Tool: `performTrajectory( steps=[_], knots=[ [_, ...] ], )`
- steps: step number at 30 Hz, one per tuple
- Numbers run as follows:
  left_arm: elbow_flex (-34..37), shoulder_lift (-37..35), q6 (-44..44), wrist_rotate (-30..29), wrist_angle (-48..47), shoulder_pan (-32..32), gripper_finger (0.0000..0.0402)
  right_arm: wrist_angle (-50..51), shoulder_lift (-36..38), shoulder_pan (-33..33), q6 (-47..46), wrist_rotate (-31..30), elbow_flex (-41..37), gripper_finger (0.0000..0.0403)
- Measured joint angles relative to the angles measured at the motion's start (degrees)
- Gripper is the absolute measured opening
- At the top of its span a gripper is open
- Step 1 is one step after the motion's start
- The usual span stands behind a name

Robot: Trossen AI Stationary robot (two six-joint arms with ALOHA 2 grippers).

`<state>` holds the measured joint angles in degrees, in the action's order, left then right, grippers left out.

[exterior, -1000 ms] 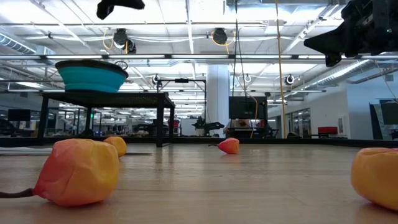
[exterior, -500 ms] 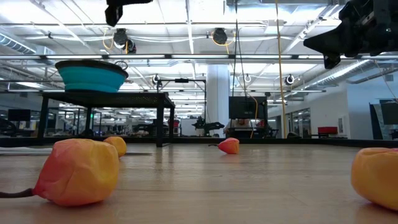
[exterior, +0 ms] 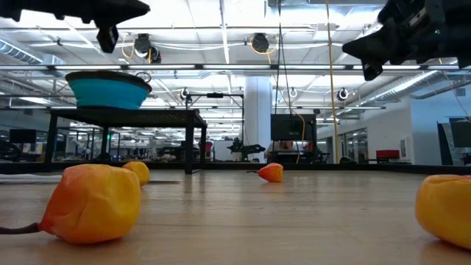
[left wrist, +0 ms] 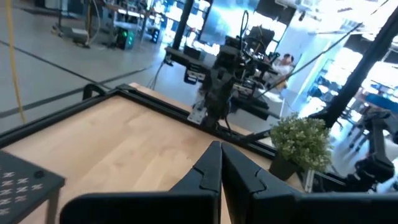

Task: Pick & Place Fruit
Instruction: Put the pomegranate into the blue strainer bowl on the shelf

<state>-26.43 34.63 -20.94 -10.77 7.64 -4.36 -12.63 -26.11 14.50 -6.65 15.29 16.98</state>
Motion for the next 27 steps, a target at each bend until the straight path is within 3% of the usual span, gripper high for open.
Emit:
performTrajectory(
  steps=[5,13,21,27],
  knots=[
    [3.13,-5.57,1.84,-1.35,-0.63,-0.70,0.0002,0.05,-7.81,-2.33,0.60,0.04,4.44,0.0000],
    [3.68,-13.01,1.75,-2.48,-9.22,-0.68,0.0003,3.94,-18.22,-6.79,5.05,0.04,13.24,0.0000],
    [3.68,-18.16,1.74,-2.86,-14.66,-0.68,0.0004,13.87,-23.72,-12.83,6.75,0.35,22.86,0.0000],
    [3.68,-20.08,1.74,-2.86,-16.73,-0.68,0.0003,22.69,-27.07,-19.75,8.45,4.58,29.06,0.0000]
  ],
)
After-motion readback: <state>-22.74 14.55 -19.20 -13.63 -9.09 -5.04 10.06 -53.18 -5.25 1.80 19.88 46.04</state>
